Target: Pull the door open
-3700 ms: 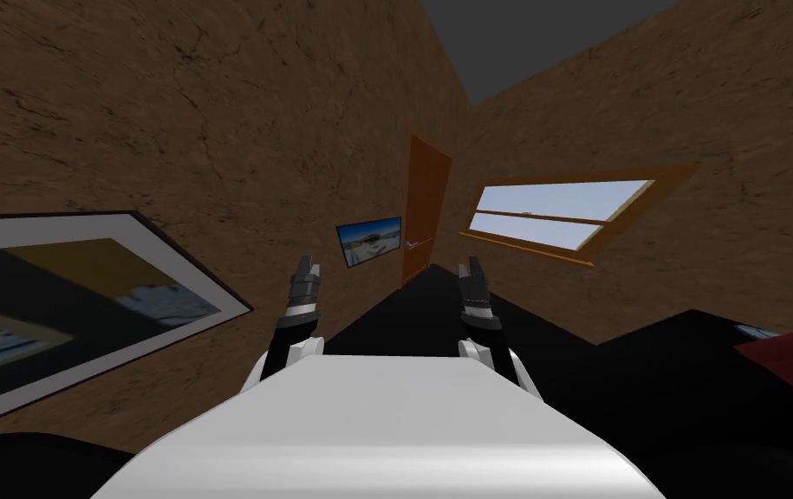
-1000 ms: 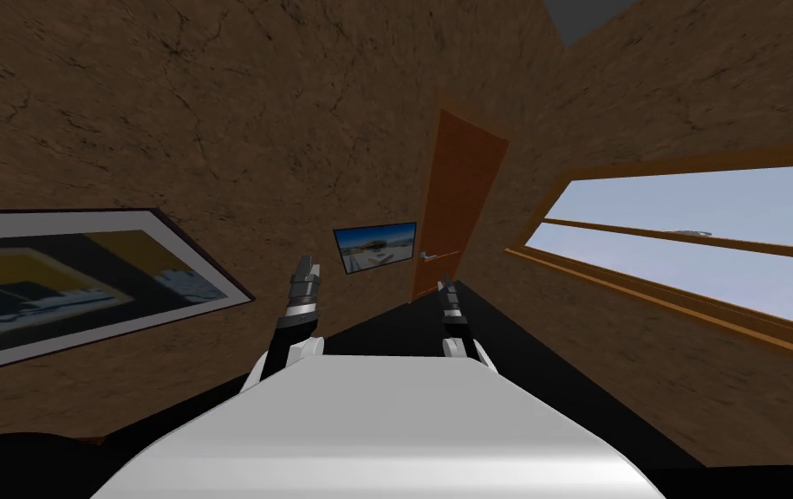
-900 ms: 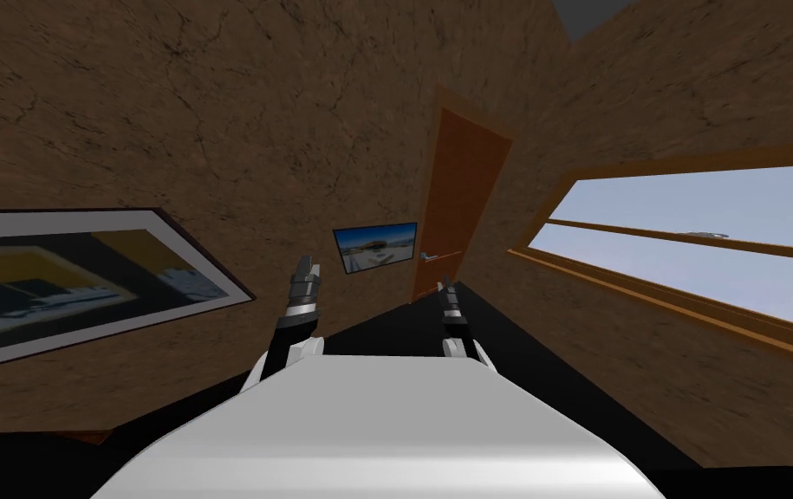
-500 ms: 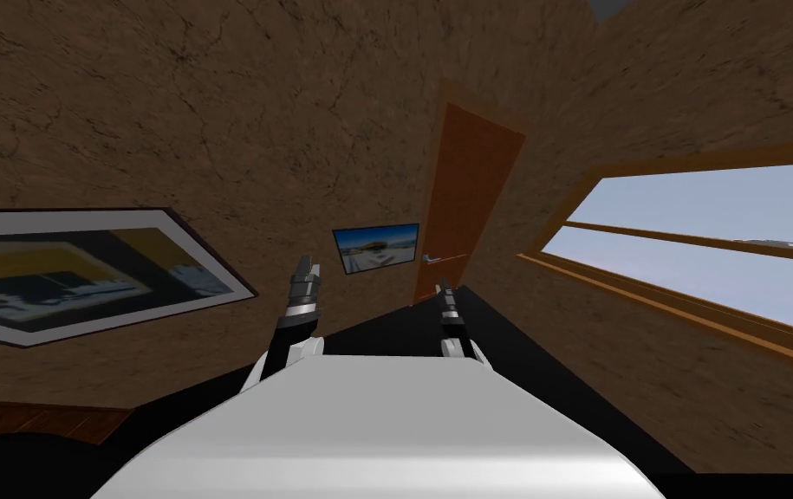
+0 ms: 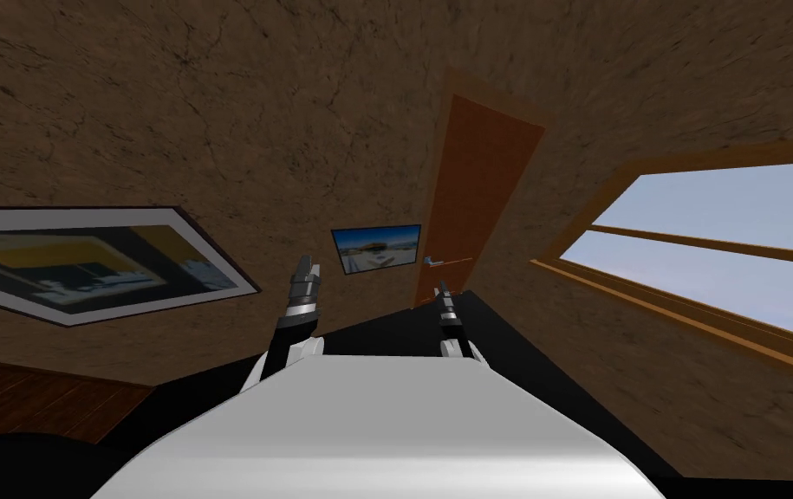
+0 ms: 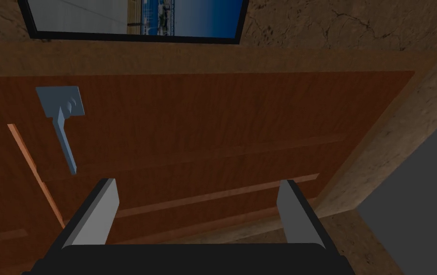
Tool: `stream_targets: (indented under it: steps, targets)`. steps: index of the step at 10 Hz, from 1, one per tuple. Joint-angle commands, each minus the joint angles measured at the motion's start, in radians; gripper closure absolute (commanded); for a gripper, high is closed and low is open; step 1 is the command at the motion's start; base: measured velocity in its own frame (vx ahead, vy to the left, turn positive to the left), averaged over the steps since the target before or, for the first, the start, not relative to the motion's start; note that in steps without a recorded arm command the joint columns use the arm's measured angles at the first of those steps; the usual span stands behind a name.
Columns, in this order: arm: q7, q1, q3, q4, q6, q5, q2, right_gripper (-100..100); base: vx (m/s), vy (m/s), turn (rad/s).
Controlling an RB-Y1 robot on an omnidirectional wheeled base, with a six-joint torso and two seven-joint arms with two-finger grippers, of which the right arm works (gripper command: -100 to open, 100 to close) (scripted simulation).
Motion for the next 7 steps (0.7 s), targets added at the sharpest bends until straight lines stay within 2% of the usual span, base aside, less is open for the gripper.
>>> stream_targets:
  steps: [1, 3, 7]
  targets:
    - [-0.003, -0.013, 0.001, 0.029, -0.009, -0.005, -0.003, -100, 0.026, -0.078, 0.055]
    - [-0.007, -0.032, 0.007, 0.08, -0.02, -0.017, -0.008, -100, 0.036, -0.059, 0.099]
    - [-0.016, -0.07, 0.018, 0.182, -0.041, -0.043, -0.019, -100, 0.051, -0.111, 0.131]
